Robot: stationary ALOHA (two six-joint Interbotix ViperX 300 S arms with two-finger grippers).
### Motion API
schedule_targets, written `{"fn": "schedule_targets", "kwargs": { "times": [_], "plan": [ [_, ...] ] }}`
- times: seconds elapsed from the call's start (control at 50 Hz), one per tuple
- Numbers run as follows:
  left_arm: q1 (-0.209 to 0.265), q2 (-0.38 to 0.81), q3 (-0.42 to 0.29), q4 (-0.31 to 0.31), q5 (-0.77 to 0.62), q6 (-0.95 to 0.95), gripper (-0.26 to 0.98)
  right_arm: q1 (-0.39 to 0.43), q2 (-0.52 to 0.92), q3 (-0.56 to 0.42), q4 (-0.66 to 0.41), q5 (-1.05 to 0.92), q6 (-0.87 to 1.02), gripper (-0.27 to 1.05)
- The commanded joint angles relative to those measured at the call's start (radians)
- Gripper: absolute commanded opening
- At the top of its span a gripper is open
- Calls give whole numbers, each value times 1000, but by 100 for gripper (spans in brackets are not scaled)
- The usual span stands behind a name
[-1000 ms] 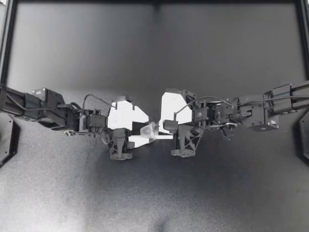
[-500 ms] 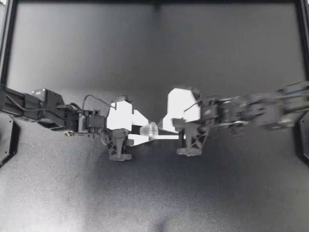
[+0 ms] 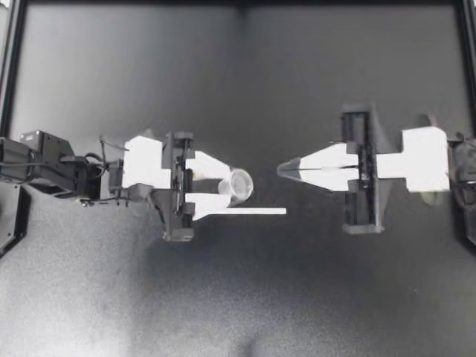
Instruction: Pick up the plastic cup and open its lid.
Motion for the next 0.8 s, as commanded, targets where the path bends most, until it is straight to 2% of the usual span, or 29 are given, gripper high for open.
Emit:
{"fn": "schedule_targets", "kwargs": {
  "times": [0.0,0.2,0.28,0.36,0.46,0.78],
  "plan": [
    [-2,-17,-17,-2,-75,-20,17,5,-15,-9,0,-11,-86,-15],
    [0,-21,-18,-2,-114,-75,17,3,11,-15,-2,17,-316,2],
    [0,-29,-20,-2,-121,-95,17,5,28,-18,-2,28,-399,17],
    [0,-37,-21,-3,-121,-110,17,5,51,-28,2,31,-468,37],
    [0,-48,-25,-6,-123,-123,17,5,78,-41,6,28,-522,53],
    [0,-69,-26,-15,-141,-152,17,5,152,-77,34,9,-753,54]
  ]
}}
